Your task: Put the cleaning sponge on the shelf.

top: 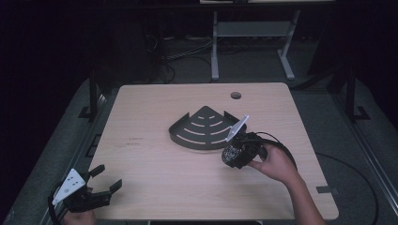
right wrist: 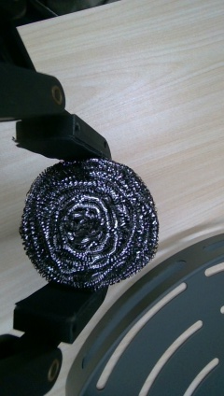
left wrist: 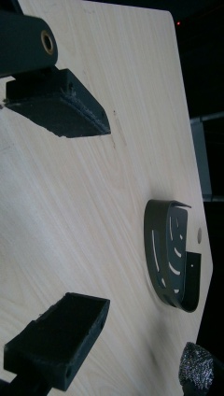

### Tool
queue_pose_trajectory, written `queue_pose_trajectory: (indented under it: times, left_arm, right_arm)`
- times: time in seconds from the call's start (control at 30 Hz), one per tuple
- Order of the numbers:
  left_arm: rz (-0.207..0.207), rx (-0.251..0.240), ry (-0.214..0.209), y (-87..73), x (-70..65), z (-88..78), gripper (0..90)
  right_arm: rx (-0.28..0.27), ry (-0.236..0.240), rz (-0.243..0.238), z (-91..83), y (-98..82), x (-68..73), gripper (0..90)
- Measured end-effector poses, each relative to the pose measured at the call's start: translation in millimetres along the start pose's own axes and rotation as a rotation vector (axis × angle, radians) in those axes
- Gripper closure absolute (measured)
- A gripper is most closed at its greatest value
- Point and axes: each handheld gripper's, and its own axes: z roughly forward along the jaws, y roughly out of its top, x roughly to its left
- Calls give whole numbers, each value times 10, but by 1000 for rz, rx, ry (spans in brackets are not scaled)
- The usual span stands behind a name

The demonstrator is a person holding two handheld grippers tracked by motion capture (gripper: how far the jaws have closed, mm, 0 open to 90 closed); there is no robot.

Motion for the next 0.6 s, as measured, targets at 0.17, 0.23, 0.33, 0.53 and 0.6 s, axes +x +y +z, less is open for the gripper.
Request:
queue_pose_trajectory:
  times: [0.17,0.23,0.33,0.53,0.6]
  left_arm:
    - [0,0,2,1,-1,-1,133]
    - [0,2,4,1,1,-3,133]
    - [1,-2,3,4,1,-6,132]
    - [-2,-2,3,2,4,-7,133]
    - [-1,-5,2,6,0,-10,133]
  right_arm:
    - [6,1,-3,-8,64,-46,335]
    - [15,1,-4,-8,97,-65,335]
    - [15,3,-5,-21,142,-94,335]
    - [33,-8,-13,-47,246,-165,335]
    - [41,-15,-14,-51,287,-188,335]
